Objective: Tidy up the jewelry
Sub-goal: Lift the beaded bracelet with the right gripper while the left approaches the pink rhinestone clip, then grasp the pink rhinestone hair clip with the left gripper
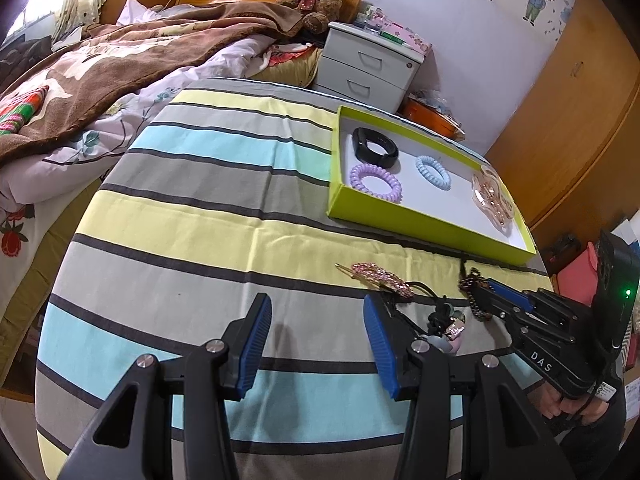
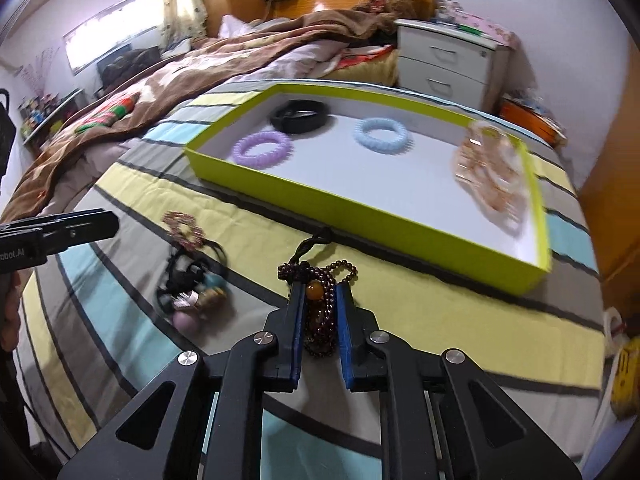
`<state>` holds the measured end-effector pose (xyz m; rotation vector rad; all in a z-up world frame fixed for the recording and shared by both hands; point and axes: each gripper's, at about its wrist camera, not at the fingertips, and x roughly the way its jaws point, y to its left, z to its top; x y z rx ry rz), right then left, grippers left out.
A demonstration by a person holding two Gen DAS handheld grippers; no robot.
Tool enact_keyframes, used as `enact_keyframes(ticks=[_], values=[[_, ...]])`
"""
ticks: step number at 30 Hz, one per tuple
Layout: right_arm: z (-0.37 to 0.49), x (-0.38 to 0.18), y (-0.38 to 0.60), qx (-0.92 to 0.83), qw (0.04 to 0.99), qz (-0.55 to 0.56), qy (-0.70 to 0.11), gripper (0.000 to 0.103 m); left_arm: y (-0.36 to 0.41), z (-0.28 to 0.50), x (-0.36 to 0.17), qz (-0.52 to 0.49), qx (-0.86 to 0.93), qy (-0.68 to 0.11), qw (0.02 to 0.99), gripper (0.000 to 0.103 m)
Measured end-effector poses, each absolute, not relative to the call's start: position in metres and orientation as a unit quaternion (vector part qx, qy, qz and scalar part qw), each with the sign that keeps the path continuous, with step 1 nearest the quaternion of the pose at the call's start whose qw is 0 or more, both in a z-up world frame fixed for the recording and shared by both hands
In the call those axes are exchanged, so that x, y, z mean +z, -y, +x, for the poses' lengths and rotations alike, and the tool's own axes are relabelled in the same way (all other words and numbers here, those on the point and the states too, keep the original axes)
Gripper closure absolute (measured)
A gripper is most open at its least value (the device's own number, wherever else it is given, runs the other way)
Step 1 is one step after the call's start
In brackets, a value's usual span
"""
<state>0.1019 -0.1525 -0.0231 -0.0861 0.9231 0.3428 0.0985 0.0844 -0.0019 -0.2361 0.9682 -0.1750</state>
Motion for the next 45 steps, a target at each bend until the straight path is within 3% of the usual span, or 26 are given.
enact_keyframes(ticks=[12, 37, 40, 42, 45], values=[[0.072, -0.021, 0.197, 0.099, 0.894, -0.005, -0.437, 0.088, -0.046, 0.096, 0.003, -0.086, -0.152, -0.466, 0.867, 0.053], [0.066, -0.022, 0.205, 0.107, 0.894, 0.021, -0.436, 0.088, -0.022, 0.135, -0.017, -0.042, -0.091, -0.485, 0.869, 0.054], [0.066, -0.022, 0.204, 0.108, 0.893, 0.024, -0.436, 0.088, -0.022, 0.134, -0.017, -0.041, -0.096, -0.479, 0.871, 0.064], [0.066, -0.022, 0.205, 0.109, 0.893, 0.025, -0.436, 0.088, -0.024, 0.134, -0.015, -0.044, -0.095, -0.476, 0.873, 0.078], [0.066, -0.021, 0.205, 0.110, 0.893, 0.028, -0.436, 0.088, -0.030, 0.135, -0.013, -0.047, -0.092, -0.475, 0.874, 0.081]])
